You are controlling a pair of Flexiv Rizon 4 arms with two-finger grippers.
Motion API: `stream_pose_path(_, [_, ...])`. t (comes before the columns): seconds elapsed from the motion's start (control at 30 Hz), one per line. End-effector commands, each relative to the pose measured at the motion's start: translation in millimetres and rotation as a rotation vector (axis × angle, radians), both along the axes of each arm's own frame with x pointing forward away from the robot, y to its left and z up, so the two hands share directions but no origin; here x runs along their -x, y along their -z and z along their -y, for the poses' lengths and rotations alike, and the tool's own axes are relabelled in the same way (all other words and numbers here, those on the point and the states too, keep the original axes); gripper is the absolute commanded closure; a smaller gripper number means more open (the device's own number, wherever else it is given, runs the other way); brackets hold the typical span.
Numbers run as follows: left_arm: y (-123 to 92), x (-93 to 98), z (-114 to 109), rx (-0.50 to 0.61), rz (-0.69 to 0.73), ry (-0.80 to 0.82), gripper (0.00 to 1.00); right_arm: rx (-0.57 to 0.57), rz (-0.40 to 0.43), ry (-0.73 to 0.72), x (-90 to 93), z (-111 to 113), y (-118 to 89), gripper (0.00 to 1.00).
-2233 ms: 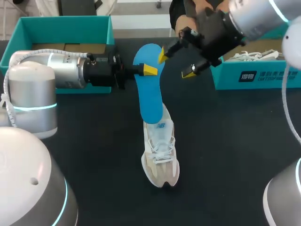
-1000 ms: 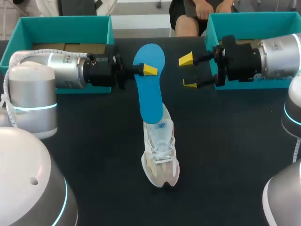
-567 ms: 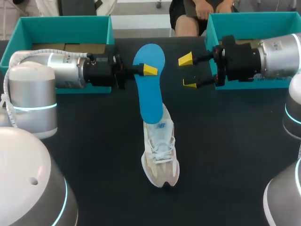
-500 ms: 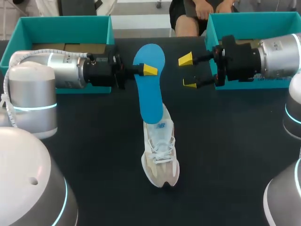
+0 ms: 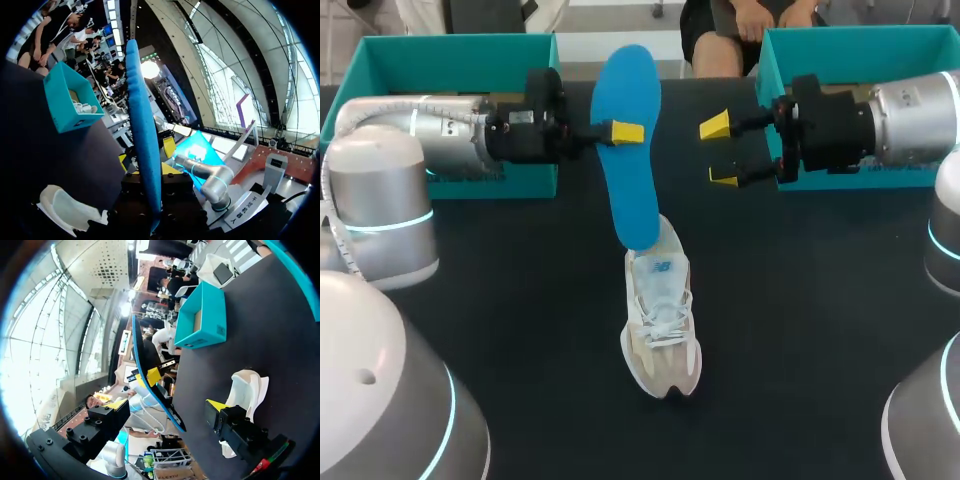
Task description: Take the shoe out of the shoebox, open the shoe tongue, remove and reinsert the insole, then place the shoe into the shoebox
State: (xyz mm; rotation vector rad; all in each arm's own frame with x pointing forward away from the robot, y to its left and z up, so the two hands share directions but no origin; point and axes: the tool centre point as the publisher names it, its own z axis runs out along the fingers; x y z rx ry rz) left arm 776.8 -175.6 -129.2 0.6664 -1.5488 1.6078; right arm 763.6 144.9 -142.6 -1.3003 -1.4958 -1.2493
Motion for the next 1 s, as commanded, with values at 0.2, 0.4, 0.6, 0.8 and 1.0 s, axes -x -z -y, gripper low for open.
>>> stream_pose_path(0.2, [-7, -10.4, -7, 0.043, 0.813, -0.102, 1.0, 0.002, 0.0, 0.001, -0.3, -2, 0, 0.0])
stream_pose_path(0.4, [4, -23.1, -6, 0.088, 1.281, -0.208, 1.0, 0.002, 0.0, 0.001, -0.3, -2, 0, 0.0])
stream_pose_path(0.6, [7, -31.3, -7, 0.104, 1.544, -0.249, 1.0, 0.002, 0.0, 0.001, -0.3, -2, 0, 0.0])
stream_pose_path(0.8, [9, -35.3, -10, 0.056, 1.647, -0.254, 1.0, 0.002, 0.0, 0.001, -0.3, -2, 0, 0.0])
stream_pose_path(1.0, [10, -36.8, -11, 0.04, 1.611, -0.274, 1.0, 0.002, 0.0, 0.001, -0.3, -2, 0, 0.0])
